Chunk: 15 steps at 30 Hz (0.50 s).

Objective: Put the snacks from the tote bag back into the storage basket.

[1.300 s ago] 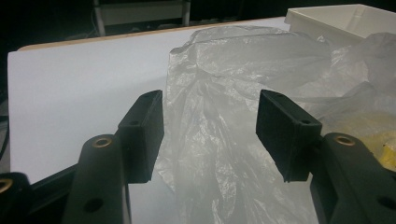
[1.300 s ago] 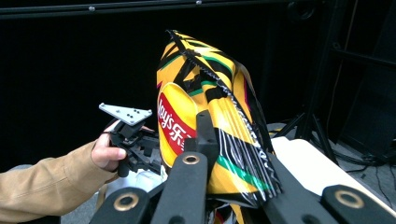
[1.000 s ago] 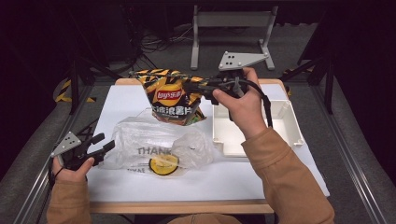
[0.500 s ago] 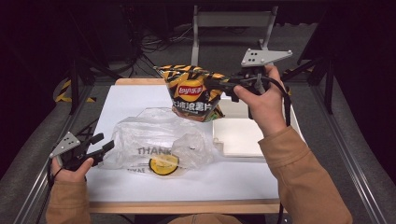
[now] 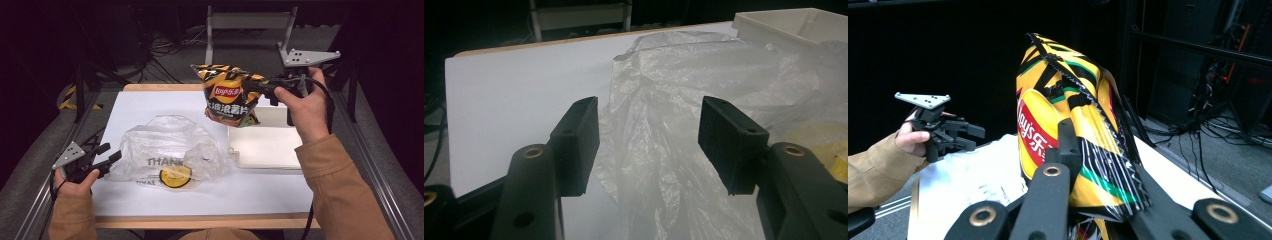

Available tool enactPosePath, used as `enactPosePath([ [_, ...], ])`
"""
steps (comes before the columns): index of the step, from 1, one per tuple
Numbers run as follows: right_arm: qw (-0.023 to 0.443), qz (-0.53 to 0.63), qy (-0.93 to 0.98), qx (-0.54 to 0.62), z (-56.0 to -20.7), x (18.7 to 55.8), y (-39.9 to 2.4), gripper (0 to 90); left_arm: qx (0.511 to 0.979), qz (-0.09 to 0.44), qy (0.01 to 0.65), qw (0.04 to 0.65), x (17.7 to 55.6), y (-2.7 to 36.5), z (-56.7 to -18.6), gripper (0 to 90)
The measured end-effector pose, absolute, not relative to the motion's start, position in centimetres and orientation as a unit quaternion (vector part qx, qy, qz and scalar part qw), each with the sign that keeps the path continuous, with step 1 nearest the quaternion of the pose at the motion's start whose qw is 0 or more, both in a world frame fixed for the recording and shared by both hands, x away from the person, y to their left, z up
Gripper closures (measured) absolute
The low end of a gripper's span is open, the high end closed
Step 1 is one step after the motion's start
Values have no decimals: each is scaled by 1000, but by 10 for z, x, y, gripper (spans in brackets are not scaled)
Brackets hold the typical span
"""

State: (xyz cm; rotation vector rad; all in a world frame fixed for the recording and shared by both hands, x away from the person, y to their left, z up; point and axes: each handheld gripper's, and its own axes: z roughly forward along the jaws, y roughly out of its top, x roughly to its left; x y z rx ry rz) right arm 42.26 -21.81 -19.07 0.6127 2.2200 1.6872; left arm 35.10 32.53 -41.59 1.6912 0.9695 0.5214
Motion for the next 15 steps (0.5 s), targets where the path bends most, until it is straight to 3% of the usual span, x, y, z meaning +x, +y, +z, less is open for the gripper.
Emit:
enactPosePath([
  [15,145,573,767,248,-193,433,-255,889,712,217,406,531,351,325,-416,427],
])
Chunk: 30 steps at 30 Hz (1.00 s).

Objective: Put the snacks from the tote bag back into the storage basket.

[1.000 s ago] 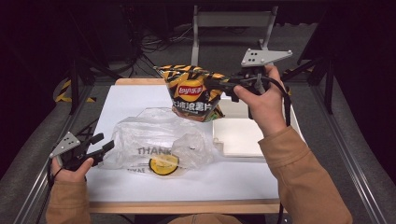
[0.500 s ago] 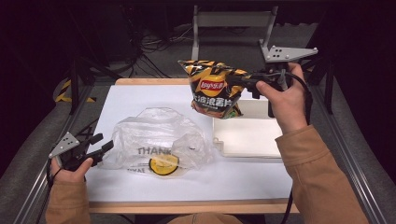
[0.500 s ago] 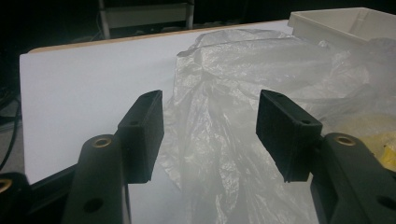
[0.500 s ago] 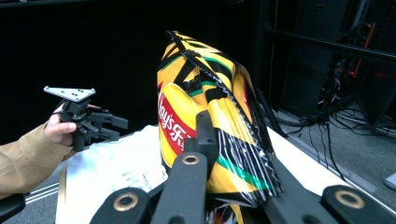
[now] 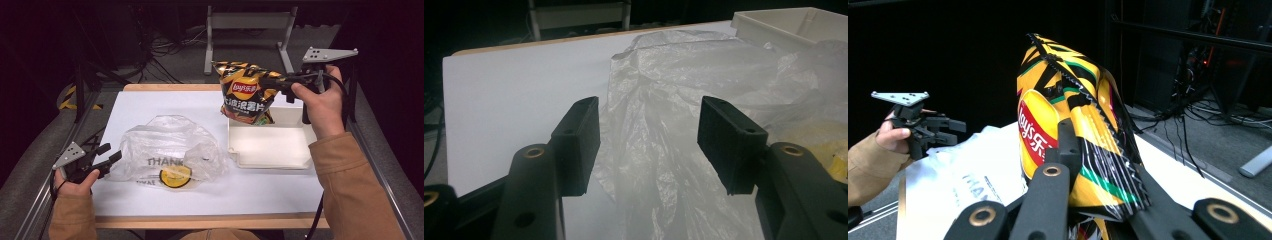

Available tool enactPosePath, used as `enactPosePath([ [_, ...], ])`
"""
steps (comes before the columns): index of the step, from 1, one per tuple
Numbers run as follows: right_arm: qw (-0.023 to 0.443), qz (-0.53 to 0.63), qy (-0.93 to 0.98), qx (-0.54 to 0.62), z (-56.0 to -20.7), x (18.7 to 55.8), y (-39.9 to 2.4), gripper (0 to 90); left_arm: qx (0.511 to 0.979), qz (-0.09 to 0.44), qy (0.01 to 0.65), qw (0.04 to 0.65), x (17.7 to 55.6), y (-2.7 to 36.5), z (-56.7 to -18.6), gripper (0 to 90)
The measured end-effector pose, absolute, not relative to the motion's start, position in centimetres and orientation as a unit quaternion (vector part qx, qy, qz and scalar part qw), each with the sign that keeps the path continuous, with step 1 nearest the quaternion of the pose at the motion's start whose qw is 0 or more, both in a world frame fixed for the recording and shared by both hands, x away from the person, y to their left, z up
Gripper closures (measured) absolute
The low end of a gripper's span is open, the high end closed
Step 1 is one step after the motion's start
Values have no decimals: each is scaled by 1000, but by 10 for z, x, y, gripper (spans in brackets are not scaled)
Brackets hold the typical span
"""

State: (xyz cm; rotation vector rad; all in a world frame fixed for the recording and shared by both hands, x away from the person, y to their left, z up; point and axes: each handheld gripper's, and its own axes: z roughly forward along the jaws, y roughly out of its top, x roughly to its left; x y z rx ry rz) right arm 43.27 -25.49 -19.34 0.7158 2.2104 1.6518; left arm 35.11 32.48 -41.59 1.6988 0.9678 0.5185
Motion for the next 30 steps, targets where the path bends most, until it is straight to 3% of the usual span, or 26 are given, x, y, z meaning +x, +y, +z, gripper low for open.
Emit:
enactPosePath([
  [11,150,569,764,264,-205,443,-271,889,709,218,407,533,350,325,-416,426],
  [30,120,551,771,295,-264,473,-291,889,712,219,406,530,351,324,-416,426],
])
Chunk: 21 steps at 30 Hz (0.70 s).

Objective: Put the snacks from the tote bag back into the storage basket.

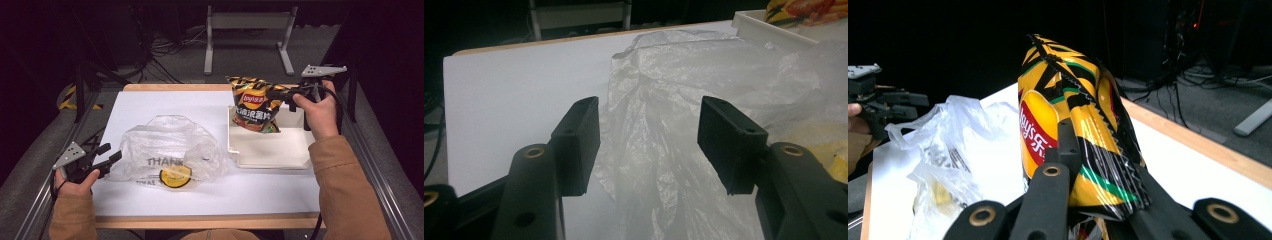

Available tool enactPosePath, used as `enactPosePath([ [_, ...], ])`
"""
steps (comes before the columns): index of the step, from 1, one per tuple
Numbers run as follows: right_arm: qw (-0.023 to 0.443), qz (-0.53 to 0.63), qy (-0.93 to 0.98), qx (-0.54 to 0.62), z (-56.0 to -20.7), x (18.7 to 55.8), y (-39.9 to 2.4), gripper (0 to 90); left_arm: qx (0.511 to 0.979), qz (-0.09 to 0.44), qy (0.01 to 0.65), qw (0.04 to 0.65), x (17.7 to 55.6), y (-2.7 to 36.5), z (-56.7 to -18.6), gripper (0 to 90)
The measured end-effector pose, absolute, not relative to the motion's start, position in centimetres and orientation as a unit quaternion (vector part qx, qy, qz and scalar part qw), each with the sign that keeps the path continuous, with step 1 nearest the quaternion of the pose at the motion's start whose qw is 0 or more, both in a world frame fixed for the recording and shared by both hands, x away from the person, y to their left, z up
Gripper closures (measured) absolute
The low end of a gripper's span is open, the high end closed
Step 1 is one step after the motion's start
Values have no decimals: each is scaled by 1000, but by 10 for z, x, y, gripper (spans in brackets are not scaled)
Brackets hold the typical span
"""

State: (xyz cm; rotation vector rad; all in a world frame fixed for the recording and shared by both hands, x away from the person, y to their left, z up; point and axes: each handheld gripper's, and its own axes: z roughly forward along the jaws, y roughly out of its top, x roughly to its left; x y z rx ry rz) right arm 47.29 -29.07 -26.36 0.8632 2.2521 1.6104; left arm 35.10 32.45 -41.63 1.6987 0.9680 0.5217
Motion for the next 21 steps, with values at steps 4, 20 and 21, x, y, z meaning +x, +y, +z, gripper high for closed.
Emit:
enactPosePath([
  [4,108,545,777,297,-276,477,-290,889,711,219,406,531,351,325,-416,426],
  [20,71,528,792,300,-311,492,-284,880,711,219,405,531,351,324,-416,427],
  [21,70,528,791,300,-312,493,-284,879,711,219,406,531,350,325,-416,426],
])
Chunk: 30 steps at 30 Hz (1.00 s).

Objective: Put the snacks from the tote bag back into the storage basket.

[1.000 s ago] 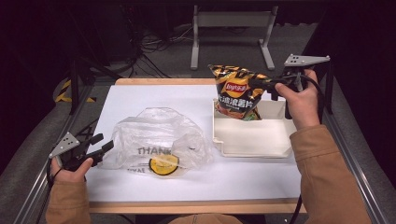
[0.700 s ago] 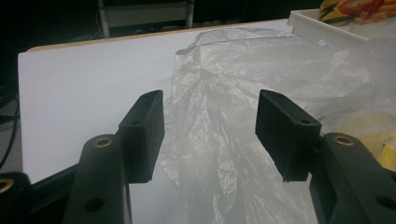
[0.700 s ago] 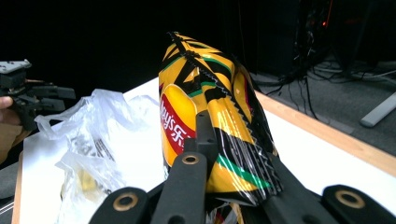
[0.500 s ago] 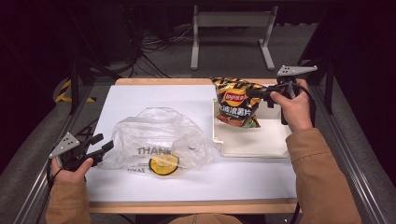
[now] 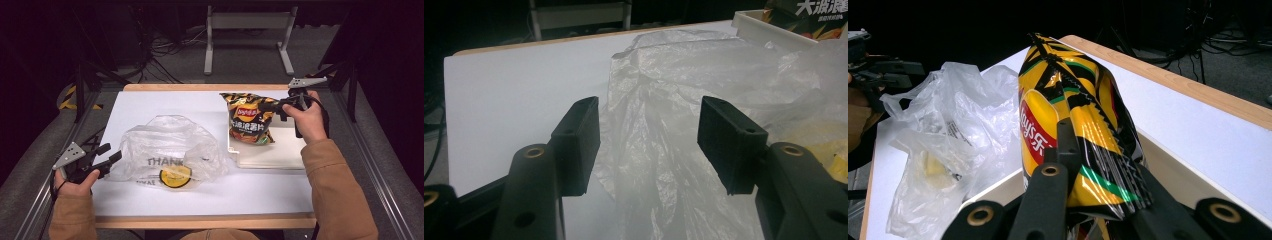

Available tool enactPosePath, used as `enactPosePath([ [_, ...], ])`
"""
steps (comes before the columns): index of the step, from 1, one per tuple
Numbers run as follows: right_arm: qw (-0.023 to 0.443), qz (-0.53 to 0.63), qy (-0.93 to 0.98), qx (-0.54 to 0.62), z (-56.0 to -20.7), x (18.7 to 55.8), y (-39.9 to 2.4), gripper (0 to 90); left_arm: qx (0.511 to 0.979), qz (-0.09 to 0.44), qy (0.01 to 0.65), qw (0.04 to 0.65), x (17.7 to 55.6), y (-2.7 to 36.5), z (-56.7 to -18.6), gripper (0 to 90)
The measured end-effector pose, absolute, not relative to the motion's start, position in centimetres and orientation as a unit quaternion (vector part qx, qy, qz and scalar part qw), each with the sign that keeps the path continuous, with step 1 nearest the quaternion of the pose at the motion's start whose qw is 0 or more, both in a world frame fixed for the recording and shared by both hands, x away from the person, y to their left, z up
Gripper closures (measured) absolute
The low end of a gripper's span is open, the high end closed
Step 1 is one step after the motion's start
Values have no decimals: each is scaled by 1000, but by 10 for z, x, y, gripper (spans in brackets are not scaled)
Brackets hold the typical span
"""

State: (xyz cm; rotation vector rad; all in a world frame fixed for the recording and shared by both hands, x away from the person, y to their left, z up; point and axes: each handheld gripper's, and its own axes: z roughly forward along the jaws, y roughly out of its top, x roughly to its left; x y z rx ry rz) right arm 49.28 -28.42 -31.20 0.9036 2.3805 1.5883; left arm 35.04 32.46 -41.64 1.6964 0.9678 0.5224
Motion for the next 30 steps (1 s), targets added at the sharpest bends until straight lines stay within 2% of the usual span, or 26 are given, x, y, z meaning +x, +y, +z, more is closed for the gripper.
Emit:
enactPosePath([
  [4,70,519,795,306,-315,498,-287,860,709,220,408,532,349,326,-416,427],
  [16,134,483,805,318,-317,512,-291,812,709,223,411,528,344,328,-417,427],
  [25,143,471,812,312,-319,516,-281,819,710,223,411,527,343,328,-417,427],
  [30,161,459,818,307,-316,515,-281,750,709,222,412,528,344,328,-417,426],
])
